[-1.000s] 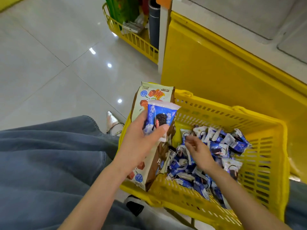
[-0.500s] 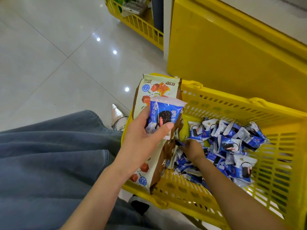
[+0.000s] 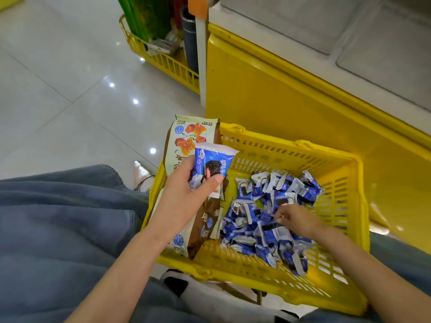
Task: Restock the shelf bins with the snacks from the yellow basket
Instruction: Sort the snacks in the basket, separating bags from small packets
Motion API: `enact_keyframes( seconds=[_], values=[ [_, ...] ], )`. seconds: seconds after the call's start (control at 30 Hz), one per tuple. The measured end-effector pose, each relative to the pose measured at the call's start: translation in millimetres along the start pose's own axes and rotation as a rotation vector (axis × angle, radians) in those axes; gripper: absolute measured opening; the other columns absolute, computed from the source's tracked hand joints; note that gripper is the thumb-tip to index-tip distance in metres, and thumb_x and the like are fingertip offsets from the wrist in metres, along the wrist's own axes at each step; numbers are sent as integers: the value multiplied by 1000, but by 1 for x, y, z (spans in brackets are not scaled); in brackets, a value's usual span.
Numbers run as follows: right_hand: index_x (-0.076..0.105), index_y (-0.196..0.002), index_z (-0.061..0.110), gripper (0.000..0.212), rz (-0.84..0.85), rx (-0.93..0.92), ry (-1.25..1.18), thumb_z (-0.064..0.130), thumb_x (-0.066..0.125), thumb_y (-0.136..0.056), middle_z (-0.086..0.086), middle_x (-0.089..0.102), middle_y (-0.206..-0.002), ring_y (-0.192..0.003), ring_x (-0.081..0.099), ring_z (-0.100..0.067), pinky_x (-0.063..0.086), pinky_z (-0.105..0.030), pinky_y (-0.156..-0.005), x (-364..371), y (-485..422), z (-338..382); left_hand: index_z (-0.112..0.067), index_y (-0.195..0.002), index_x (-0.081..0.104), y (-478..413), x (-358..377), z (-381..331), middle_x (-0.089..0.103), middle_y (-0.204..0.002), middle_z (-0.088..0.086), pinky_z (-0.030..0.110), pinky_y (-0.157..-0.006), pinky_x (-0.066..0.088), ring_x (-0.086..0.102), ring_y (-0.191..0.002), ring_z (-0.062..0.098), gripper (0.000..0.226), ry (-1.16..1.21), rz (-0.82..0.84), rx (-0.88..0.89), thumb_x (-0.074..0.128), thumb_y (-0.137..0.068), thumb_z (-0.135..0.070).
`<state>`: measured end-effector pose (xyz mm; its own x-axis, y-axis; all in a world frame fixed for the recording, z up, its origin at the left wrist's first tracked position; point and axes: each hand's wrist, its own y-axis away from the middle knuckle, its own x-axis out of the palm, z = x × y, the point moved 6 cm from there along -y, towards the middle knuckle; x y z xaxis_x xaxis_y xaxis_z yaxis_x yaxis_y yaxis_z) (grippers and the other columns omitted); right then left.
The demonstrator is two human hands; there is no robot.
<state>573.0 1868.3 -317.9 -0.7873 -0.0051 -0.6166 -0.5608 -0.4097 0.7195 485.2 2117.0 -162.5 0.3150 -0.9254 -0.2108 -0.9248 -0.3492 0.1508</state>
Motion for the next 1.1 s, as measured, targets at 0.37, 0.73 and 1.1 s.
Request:
enact_keyframes(
  seconds=[0.37, 0.73, 1.1],
  values=[
    [34, -140, 13, 53, -21, -177, -470, 13, 57, -93, -7, 41, -143, -129, 43, -19, 41, -29, -99, 75, -21, 70, -36, -94, 57, 6, 4, 7, 68, -86, -22, 10, -64, 49, 64, -84, -3, 8, 78, 22, -120, 53, -88, -32],
    [56, -119, 12, 37, 29, -199, -226, 14, 67, -84, -8, 60, -120, -111, 55, -27, 47, -34, -90, 109, -75, 80, -35, -96, 57, -6, -2, 16, 68, -86, -20, 12, -62, 51, 66, -83, 0, 24, 54, -17, -212, 51, -75, -46],
    [61, -111, 5, 22, 33, -149, -214, 13, 52, -92, -18, 64, -109, -99, 60, -32, 51, -38, -83, 103, -74, 74, -35, -90, 56, -14, 19, 5, 64, -85, -27, 4, -61, 43, 60, -83, -7, 20, -84, 29, -157, 49, -76, -48]
  ],
)
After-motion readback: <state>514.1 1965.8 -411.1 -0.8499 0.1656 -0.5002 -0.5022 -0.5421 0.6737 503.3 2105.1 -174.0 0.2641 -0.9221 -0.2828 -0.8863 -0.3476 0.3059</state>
